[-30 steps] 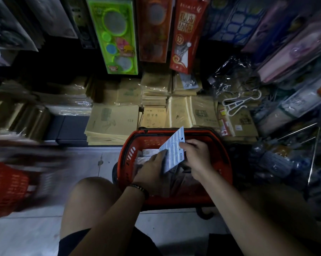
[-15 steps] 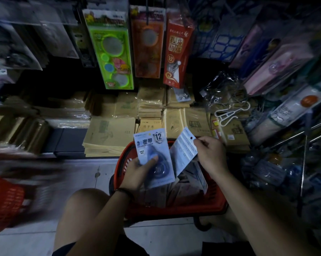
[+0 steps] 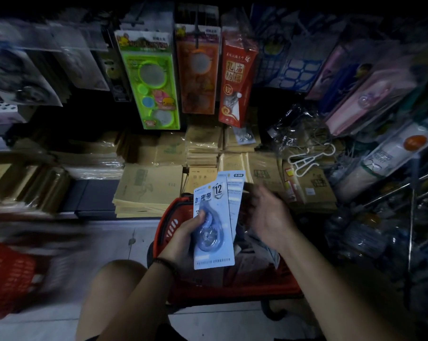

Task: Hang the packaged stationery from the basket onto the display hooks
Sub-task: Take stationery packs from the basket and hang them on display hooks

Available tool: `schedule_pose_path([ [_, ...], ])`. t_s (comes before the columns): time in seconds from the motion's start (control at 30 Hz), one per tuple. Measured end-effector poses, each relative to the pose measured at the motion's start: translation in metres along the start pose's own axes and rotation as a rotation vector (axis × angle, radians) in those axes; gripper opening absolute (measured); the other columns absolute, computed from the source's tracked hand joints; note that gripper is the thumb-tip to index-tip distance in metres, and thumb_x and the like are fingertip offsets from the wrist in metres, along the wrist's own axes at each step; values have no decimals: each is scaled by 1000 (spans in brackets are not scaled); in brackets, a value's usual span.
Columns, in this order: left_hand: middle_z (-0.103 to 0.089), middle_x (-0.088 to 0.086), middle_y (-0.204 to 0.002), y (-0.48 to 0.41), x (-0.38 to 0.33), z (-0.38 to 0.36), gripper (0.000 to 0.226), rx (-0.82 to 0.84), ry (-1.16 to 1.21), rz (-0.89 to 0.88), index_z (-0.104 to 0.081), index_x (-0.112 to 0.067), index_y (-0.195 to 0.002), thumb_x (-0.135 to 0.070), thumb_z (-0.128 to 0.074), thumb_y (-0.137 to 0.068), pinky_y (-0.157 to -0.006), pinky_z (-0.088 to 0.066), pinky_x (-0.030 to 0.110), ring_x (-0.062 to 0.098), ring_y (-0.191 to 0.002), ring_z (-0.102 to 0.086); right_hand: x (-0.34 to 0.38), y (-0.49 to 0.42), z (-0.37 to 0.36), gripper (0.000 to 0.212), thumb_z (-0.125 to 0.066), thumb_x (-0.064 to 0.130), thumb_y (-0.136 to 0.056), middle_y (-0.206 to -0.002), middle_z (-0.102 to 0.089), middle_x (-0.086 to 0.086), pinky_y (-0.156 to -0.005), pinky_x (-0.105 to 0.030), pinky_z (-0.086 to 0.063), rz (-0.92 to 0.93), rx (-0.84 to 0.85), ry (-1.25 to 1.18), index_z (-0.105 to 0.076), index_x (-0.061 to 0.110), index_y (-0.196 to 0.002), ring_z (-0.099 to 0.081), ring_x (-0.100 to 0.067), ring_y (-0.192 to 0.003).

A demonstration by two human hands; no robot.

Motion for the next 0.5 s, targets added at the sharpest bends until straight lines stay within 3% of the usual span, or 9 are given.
schedule_pose_path([
  [0.1,-77,20,-125,-3,0,-3,45,14,1,-33,-77,-8,-128,-38,-78,-95,-89,-63,49,35,-109,-78,-29,9,-9,41,-50,42,-103,-132,-72,-11,-98,-46,-54,-9,142,116,-76,21,-127,-71,-26,-117],
  [0.17,-76,22,-124,-4,-2,-2,50,-15,-50,-59,-77,-6,-126,-39,-85,-89,-86,-63,48,36,-106,-78,-41,11,-8,44,-63,24,-93,-136,-69,-15,-108,-56,-50,39,186,184,-70,15,-135,-67,-36,-125],
  [0.23,-76,24,-124,-3,-3,-4,57,-34,-105,-59,-77,-7,-127,-42,-88,-85,-84,-64,47,37,-104,-79,-44,13,-5,44,-68,25,-91,-134,-71,-14,-106,-55,-52,84,147,199,-70,18,-134,-68,-38,-123],
  [0.37,-70,27,-134,-2,-13,2,52,-118,-153,-56,-71,-8,-137,-41,-76,-97,-91,-62,53,43,-114,-74,-26,16,1,38,-67,49,-91,-127,-76,2,-93,-43,-61,237,-1,368,-73,35,-126,-73,-21,-117],
  [0.43,-72,25,-133,2,-24,8,46,-193,-202,-83,-70,-11,-137,-41,-70,-102,-99,-59,60,45,-118,-72,-11,19,-3,34,-66,49,-95,-122,-77,4,-85,-29,-60,336,-24,444,-73,32,-123,-73,-15,-112],
  [0.5,-74,24,-129,7,-38,19,43,-304,-264,-168,-71,-13,-133,-40,-72,-100,-105,-54,67,47,-118,-72,7,25,-6,29,-67,51,-95,-114,-78,6,-86,-31,-56,425,-81,539,-73,32,-116,-74,-13,-107],
])
Point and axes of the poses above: each hand's wrist, its own y-axis away from the middle knuckle, its own z-axis out of the back of the hand, x = y × z, the point moved 8 cm from there along -y, towards the middle knuckle
